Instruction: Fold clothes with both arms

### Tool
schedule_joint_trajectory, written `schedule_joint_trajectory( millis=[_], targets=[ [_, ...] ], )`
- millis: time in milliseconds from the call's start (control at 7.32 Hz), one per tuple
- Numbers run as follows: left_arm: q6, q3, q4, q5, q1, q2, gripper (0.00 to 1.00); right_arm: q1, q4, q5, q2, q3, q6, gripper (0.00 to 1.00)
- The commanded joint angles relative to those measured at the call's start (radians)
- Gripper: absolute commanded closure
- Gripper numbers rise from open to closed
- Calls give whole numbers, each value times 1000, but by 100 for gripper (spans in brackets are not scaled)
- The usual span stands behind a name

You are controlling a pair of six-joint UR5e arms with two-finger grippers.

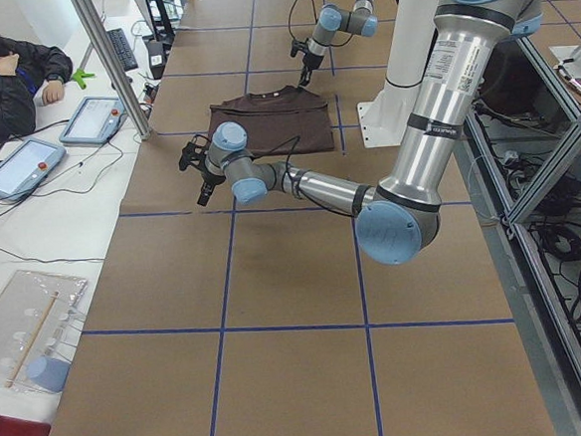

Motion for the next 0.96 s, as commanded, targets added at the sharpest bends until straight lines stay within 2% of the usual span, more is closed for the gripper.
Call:
schedule_joint_trajectory(
  millis=[0, 137, 273, 546, 683, 820],
  targets=[
    [0, -2, 1, -1, 1, -1, 0, -19, 2, -5, -18, 16, -9, 1],
    [2, -3, 2, -1, 1, -1, 0, -19, -8, 14, -15, 39, -26, 0],
    [2, -6, 2, -4, 3, -1, 0, -18, -16, 40, -9, 61, -138, 0],
    [2, -3, 2, -4, 1, -1, 0, -63, -34, 23, -9, 56, -254, 0],
    [2, -3, 2, -4, 1, -1, 0, -121, -47, -48, 17, 53, -302, 0],
    [2, -3, 2, -4, 3, -1, 0, -180, -126, -134, 67, 43, -311, 0]
  ],
)
